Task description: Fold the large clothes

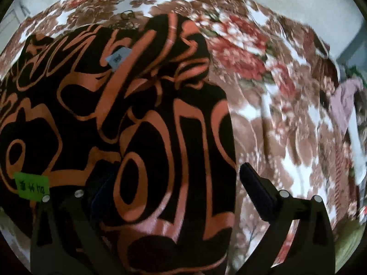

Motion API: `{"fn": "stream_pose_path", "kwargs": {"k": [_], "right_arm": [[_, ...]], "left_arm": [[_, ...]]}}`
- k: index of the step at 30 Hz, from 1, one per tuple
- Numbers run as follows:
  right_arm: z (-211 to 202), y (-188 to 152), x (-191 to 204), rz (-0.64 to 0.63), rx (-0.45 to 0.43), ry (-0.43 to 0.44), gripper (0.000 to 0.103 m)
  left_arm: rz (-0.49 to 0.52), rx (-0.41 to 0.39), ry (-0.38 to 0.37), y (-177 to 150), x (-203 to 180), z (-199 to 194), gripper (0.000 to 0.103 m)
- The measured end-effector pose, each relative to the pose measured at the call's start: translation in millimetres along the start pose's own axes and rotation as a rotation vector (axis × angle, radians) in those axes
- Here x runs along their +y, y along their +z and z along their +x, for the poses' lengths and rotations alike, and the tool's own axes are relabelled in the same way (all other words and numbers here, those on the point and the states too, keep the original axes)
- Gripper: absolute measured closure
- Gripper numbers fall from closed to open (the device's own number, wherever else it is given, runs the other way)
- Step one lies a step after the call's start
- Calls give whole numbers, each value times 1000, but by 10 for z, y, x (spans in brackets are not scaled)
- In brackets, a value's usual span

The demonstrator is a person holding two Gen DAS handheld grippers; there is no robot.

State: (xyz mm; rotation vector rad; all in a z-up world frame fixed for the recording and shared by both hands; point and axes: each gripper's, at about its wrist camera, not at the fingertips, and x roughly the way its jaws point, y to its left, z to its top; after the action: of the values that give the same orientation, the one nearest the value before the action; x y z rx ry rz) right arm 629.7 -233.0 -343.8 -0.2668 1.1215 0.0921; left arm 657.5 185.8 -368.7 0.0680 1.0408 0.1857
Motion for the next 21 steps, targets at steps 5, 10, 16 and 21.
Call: {"fn": "stream_pose_path", "kwargs": {"k": [5, 10, 16, 21], "right_arm": [[-310, 24, -155, 84, -17, 58, 5], [-383, 271, -541, 199, -11, 157, 5], [-171, 722, -900, 216, 1, 205, 5], [228, 947, -907, 197, 61, 228, 5]], "left_arm": [[8, -67, 2, 175, -60, -453, 8], [39, -126, -164, 331, -488, -983, 6], [83, -110, -307, 260, -909, -1164, 6], [87, -58, -352, 166, -1085, -1070, 6]]}}
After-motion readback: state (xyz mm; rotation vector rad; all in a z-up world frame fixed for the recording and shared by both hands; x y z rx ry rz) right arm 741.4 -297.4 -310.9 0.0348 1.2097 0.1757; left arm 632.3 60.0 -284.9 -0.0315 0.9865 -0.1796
